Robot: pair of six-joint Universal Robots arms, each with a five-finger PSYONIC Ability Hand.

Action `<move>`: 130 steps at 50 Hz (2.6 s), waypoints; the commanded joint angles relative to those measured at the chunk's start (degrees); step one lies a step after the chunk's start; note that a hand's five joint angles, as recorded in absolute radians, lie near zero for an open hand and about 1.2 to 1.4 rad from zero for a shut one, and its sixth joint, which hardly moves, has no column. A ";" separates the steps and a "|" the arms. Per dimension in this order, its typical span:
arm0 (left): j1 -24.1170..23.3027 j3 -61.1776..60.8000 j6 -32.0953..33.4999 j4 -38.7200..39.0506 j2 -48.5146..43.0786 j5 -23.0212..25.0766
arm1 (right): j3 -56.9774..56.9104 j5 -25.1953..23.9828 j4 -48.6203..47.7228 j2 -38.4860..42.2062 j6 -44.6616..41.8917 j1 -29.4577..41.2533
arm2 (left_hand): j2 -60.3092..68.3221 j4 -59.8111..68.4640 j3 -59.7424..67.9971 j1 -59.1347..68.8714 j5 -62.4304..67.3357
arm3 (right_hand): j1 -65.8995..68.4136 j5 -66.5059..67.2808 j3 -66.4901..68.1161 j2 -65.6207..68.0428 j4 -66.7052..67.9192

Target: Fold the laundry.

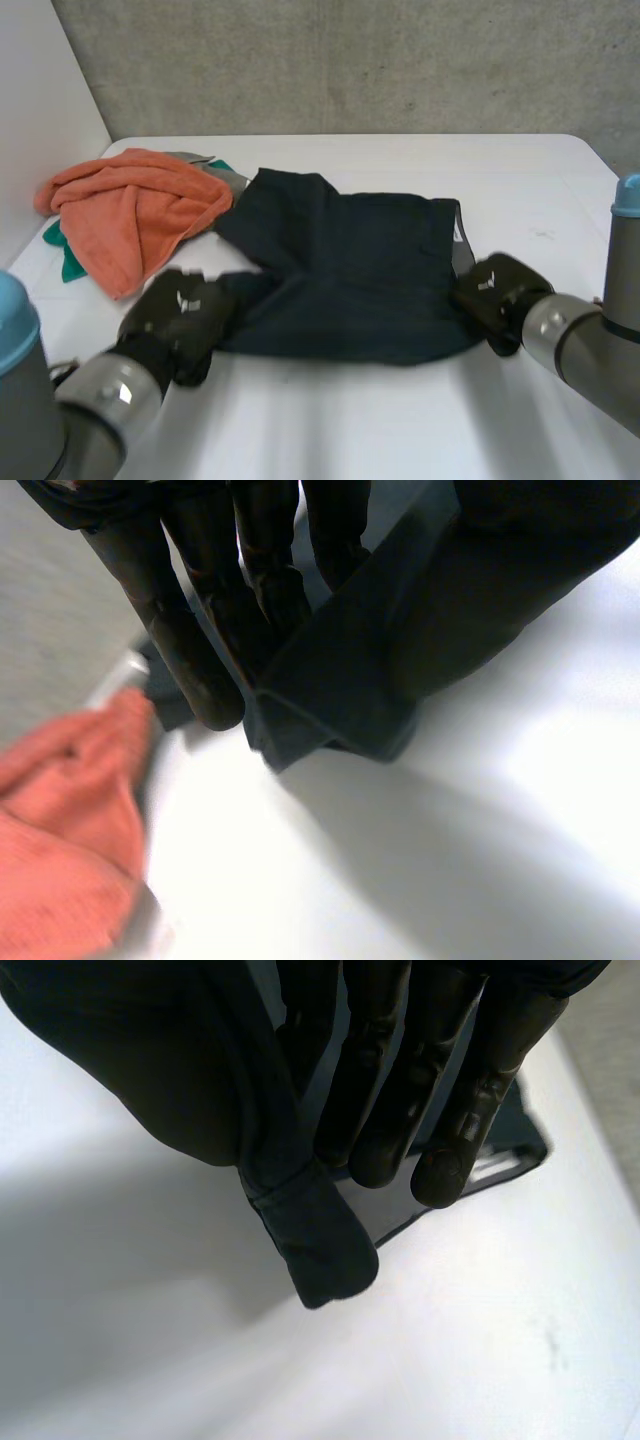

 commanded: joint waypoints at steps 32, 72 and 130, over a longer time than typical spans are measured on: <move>3.97 7.33 6.18 7.15 -3.68 3.36 | 8.34 -3.93 11.26 -9.72 -8.97 -1.93 | -50.69 -51.00 -50.35 -47.68 -49.04 | 23.49 13.07 12.16 12.37 11.76; 10.65 19.30 6.62 18.50 -33.05 -5.42 | 10.45 -3.93 5.72 -7.88 -8.27 -2.19 | 11.71 11.39 12.05 14.71 13.35 | 23.49 13.07 12.16 12.37 11.76; -7.28 -2.59 -22.12 -1.89 -6.70 -4.09 | 5.88 -3.32 -0.70 -1.63 3.33 -2.28 | 11.71 11.39 12.05 14.71 13.35 | 23.49 13.07 12.16 12.37 11.76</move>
